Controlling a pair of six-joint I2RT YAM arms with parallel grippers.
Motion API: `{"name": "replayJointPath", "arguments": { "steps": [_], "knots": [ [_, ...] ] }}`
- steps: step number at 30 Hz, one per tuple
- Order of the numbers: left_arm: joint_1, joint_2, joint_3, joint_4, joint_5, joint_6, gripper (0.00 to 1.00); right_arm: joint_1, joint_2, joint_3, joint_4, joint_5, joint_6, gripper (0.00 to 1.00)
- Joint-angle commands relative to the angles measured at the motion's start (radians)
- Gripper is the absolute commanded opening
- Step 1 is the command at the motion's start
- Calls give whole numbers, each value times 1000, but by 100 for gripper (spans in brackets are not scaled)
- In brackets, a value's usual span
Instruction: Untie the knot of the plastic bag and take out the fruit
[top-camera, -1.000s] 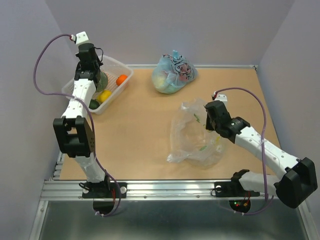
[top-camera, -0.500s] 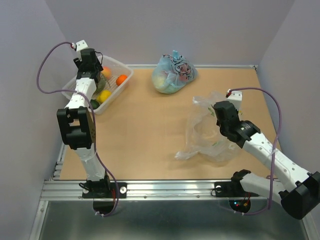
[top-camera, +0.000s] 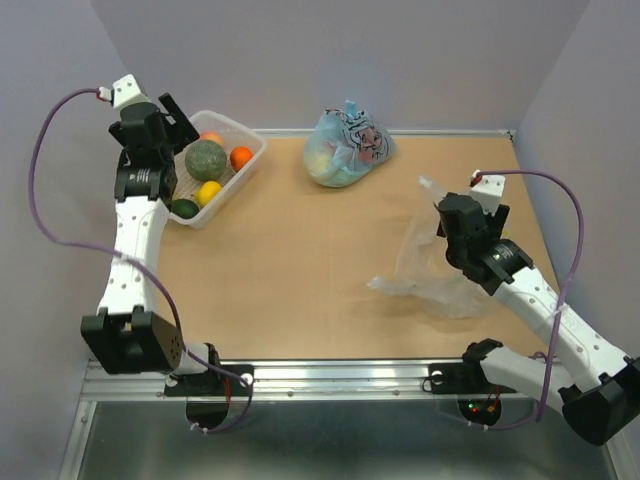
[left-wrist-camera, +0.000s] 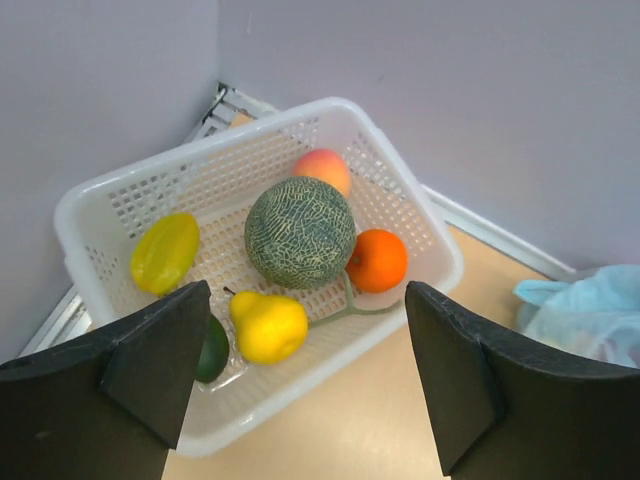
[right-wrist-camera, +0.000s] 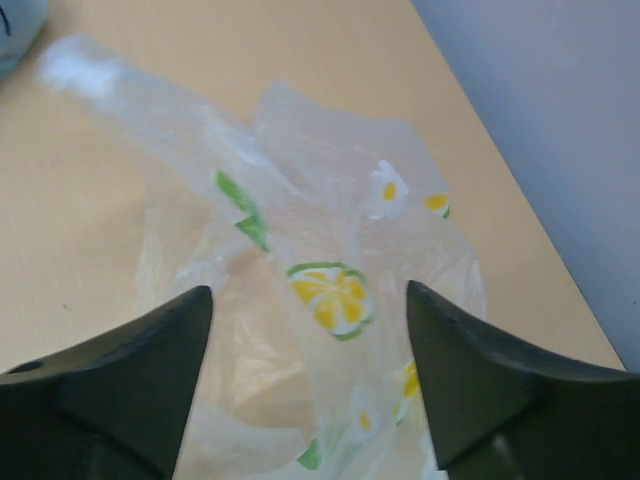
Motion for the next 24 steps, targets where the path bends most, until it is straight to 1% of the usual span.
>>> {"name": "replayJointPath", "arguments": {
  "steps": [1,2,3,4,8,11,13,14,15,18,19,20,22,24],
  "knots": [
    [1,-209,-75,-45,1,-3,92,-8,-49,112,9,15,-22,86],
    [-3,-245,-91,-39,-10,-4,92,-8,-56,122,1,6,-37,95],
    [-11,-280,-103,-35,-16,-1,93,-8,-74,138,-1,1,-49,99],
    [-29,-332,-108,-38,-16,6,93,-8,-84,153,-4,-8,-65,100],
    [-48,-415,-42,-136,16,48,94,-8,-139,276,-50,-37,-111,100],
    [-48,-521,-11,-206,-8,54,94,-8,-208,323,-91,-124,-128,100],
    [-49,-599,-51,-225,-45,39,94,-8,-254,326,-91,-151,-137,100],
    [-48,-687,-77,-220,-95,22,94,-8,-295,328,-93,-166,-140,100],
    [-48,-785,-147,-208,-117,-18,94,-8,-320,333,-97,-180,-142,100],
    [-48,-921,-250,-208,-163,-40,94,-8,-418,311,-105,-255,-163,100],
    [-48,-996,-307,-229,-182,-43,94,-8,-465,297,-105,-270,-165,100],
    [-48,-1028,-331,-248,-186,-43,94,-8,-466,290,-106,-276,-165,100],
    [-48,-1097,-362,-321,-176,-25,94,-8,-533,270,-106,-304,-172,100],
    [-48,-1131,-368,-367,-165,-2,94,-10,-579,256,-106,-352,-181,100]
  ]
}}
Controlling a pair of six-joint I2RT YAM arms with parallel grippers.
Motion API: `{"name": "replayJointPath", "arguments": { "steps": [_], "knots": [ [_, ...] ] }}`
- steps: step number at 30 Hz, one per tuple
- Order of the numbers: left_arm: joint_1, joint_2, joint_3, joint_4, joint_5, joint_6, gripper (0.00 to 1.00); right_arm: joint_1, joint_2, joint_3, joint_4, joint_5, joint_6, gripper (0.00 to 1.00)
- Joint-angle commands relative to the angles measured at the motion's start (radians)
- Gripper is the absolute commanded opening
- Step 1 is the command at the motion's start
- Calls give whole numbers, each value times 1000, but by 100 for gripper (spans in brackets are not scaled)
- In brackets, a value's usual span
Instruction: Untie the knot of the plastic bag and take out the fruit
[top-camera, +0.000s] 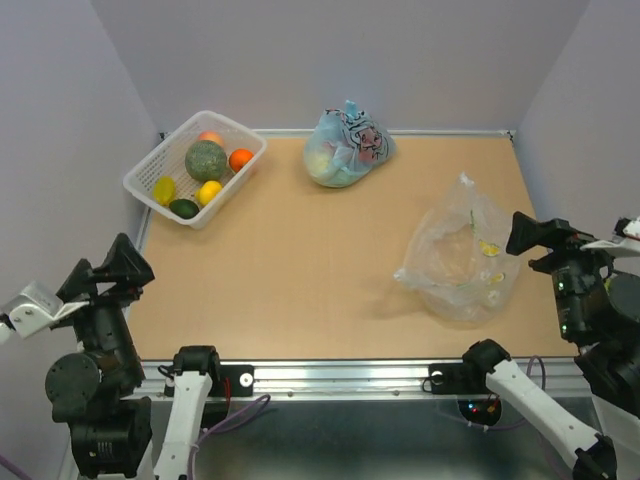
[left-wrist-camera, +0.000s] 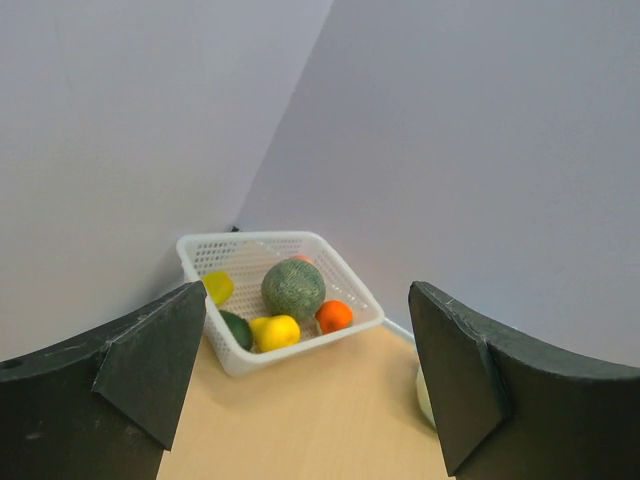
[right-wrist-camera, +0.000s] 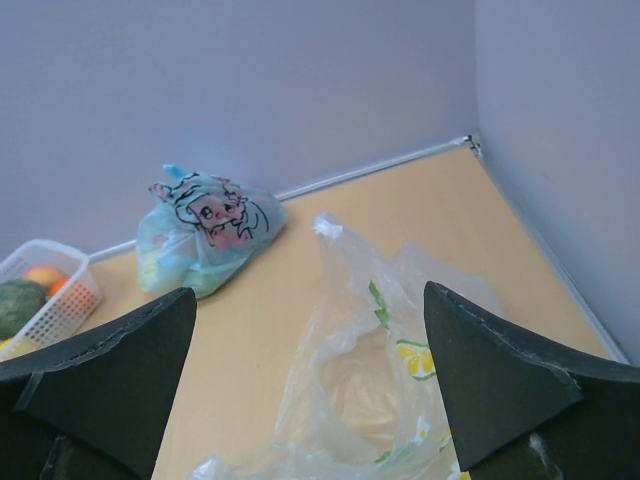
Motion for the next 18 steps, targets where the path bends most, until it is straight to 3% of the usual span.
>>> {"name": "replayJointPath", "arguments": {
  "steps": [1,6,18],
  "knots": [
    [-2,-37,-63,-145,-5,34,94,-8,-105,-41,-9,-108,-40,100],
    [-1,-87,-68,-213,1,51,94,-6,-189,-72,-9,-122,-30,100],
    [-2,-114,-75,-187,36,51,94,-6,-251,-116,-9,-193,-59,100]
  ]
}}
